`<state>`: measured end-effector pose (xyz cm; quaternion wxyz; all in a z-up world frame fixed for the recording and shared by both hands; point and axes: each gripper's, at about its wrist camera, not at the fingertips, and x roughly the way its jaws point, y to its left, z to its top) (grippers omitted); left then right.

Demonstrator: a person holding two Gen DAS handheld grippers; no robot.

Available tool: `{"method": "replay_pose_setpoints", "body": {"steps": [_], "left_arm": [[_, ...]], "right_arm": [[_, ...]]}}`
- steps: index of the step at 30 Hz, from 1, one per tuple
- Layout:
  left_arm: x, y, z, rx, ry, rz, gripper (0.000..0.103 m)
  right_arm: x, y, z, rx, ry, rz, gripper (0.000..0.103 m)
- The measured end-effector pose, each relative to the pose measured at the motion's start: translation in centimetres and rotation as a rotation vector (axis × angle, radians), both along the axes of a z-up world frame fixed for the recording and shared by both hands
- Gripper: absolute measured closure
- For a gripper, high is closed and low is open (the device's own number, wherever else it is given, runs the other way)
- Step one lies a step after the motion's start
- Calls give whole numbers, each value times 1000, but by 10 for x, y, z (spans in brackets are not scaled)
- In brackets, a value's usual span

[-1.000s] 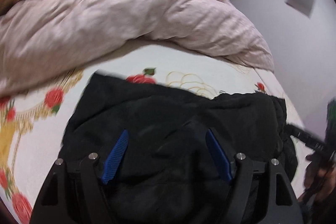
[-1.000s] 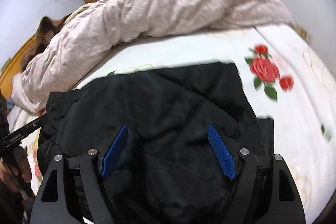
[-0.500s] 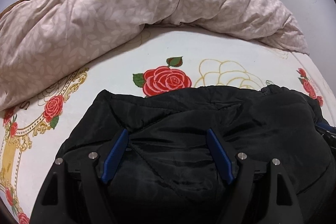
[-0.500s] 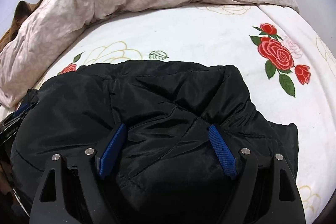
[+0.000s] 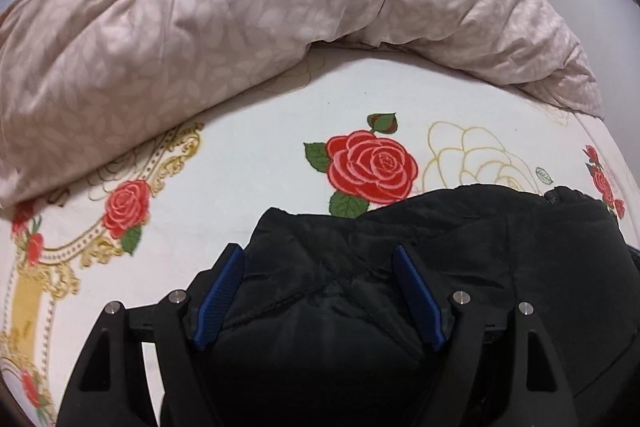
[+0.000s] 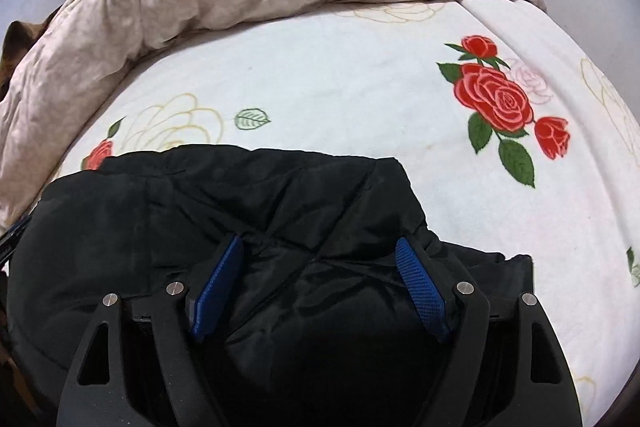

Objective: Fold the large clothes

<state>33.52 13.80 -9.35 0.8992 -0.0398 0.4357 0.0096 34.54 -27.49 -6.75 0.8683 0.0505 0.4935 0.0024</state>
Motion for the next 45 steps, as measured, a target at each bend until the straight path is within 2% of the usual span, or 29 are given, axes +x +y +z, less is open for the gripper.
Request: {"method": "replay_pose_setpoints", "body": {"steps": [6, 15, 19, 22, 26, 29, 31, 34, 38, 40, 45], "left_arm": [[6, -1, -15, -17, -12, 16, 22], [8, -1, -19, -19, -29, 20, 21], [7, -3, -14, -1, -10, 23, 21], [3, -2, 3, 9, 10, 28, 23], [-16, -2, 45, 1, -62, 12, 23], [-29, -22, 76, -25, -129, -46, 23], [-31, -48, 84, -49, -138, -119, 23], [-24, -96, 69, -74, -87, -220, 23], [-8, -137, 30, -61, -5, -265, 23], [-4, -146, 15, -30, -7, -266, 23], [7, -148, -2, -52, 3, -255, 22]], "right_arm": [[5, -2, -13, 8, -15, -15, 25], [3, 0, -16, 0, -42, -20, 25], [3, 0, -15, 0, -41, -19, 25], [2, 1, -2, -20, -23, -9, 26], [-13, -1, 40, -20, -81, -8, 26], [-28, 2, 72, 6, -160, 10, 26], [-31, 5, 75, 4, -166, 19, 26], [-25, 2, 57, 1, -116, 5, 26], [-23, -11, 24, -2, -56, -18, 26], [-23, -14, 13, -8, -60, -11, 26], [-13, -16, -8, -3, -66, -28, 26]]}}
